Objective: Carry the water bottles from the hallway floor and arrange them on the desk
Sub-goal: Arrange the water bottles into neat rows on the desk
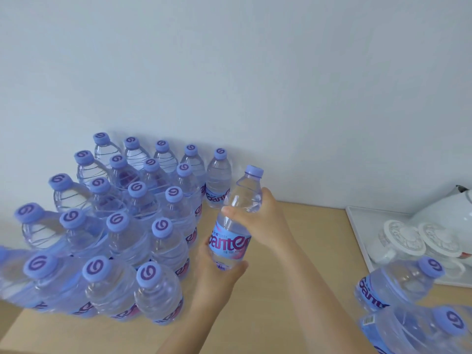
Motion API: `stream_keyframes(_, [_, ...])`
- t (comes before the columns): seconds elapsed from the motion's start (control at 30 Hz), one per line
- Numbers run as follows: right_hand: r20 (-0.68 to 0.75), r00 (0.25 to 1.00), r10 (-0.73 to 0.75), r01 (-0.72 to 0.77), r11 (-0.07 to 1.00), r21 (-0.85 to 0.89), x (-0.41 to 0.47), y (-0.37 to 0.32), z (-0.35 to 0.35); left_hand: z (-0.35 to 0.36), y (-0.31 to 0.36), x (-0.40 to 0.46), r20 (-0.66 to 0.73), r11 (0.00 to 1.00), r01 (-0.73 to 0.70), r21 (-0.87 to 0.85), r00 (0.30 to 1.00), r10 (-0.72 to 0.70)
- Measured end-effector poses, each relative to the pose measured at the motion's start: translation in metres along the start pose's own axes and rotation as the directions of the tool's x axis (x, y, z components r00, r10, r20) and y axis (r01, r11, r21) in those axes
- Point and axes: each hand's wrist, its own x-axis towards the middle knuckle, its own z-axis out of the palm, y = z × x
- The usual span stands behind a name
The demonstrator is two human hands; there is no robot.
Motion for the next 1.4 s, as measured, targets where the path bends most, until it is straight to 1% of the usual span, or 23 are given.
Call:
stream_keyframes(0.07, [0.013, 1.0, 0.003, -0.003, 1.0, -0.01, 0.008, 0.004, 0.006, -0.001, -0.006, 0.007, 0.021, 0.998, 0.056, 0.035, 0.998, -0.057])
stream_keyframes(0.17, [0.032, 0.999, 0.005, -0.004, 0.999, -0.042, 0.019, 0.012, 0.015, -0.001, -0.022, 0.009, -0.015, 0.985, 0.126, 0.116, 0.992, -0.125])
stream_keyframes(0.27, [0.056, 0.998, 0.025, -0.023, 0.999, -0.033, 0.032, 0.019, 0.022, 0.0, -0.038, 0.005, -0.044, 0.968, 0.212, 0.131, 0.977, -0.208])
stream_keyframes(0.37, [0.134, 0.991, -0.004, 0.006, 1.0, -0.017, 0.041, 0.024, 0.029, 0.003, -0.041, 0.015, -0.061, 0.962, 0.222, 0.156, 0.975, -0.215])
stream_keyframes(0.43, [0.14, 0.989, -0.046, 0.048, 0.999, -0.01, 0.048, 0.027, 0.035, 0.004, -0.041, 0.025, -0.051, 0.957, 0.209, 0.199, 0.978, -0.203])
stream_keyframes(0.5, [0.127, 0.988, -0.084, 0.086, 0.996, -0.014, 0.057, 0.028, 0.041, 0.006, -0.041, 0.035, -0.033, 0.954, 0.215, 0.206, 0.976, -0.213])
stream_keyframes(0.57, [0.138, 0.987, -0.085, 0.088, 0.996, -0.013, 0.067, 0.03, 0.046, 0.009, -0.038, 0.045, -0.029, 0.948, 0.27, 0.166, 0.963, -0.269])
stream_keyframes(0.63, [0.151, 0.985, -0.081, 0.083, 0.997, -0.007, 0.076, 0.034, 0.05, 0.011, -0.036, 0.053, -0.04, 0.946, 0.313, 0.087, 0.95, -0.311])
stream_keyframes(0.7, [0.149, 0.985, -0.084, 0.087, 0.996, -0.013, 0.082, 0.037, 0.054, 0.012, -0.035, 0.059, -0.051, 0.94, 0.341, 0.015, 0.939, -0.34])
stream_keyframes(0.8, [0.134, 0.987, -0.092, 0.095, 0.995, -0.017, 0.088, 0.04, 0.06, 0.012, -0.037, 0.067, -0.067, 0.928, 0.371, -0.043, 0.925, -0.373])
stream_keyframes(1.0, [0.15, 0.982, -0.116, 0.12, 0.993, -0.022, 0.091, 0.044, 0.061, 0.019, -0.035, 0.075, -0.057, 0.896, 0.432, -0.1, 0.897, -0.439])
stream_keyframes(1.27, [0.232, 0.952, -0.2, 0.225, 0.971, -0.086, 0.1, 0.049, 0.056, 0.024, -0.034, 0.091, -0.051, 0.889, 0.437, -0.137, 0.893, -0.447])
stream_keyframes(1.33, [0.247, 0.943, -0.225, 0.252, 0.964, -0.084, 0.101, 0.049, 0.055, 0.025, -0.034, 0.092, -0.04, 0.893, 0.43, -0.135, 0.898, -0.439])
stream_keyframes(1.4, [0.258, 0.94, -0.222, 0.246, 0.967, -0.065, 0.1, 0.05, 0.057, 0.026, -0.035, 0.091, -0.029, 0.901, 0.42, -0.112, 0.905, -0.425])
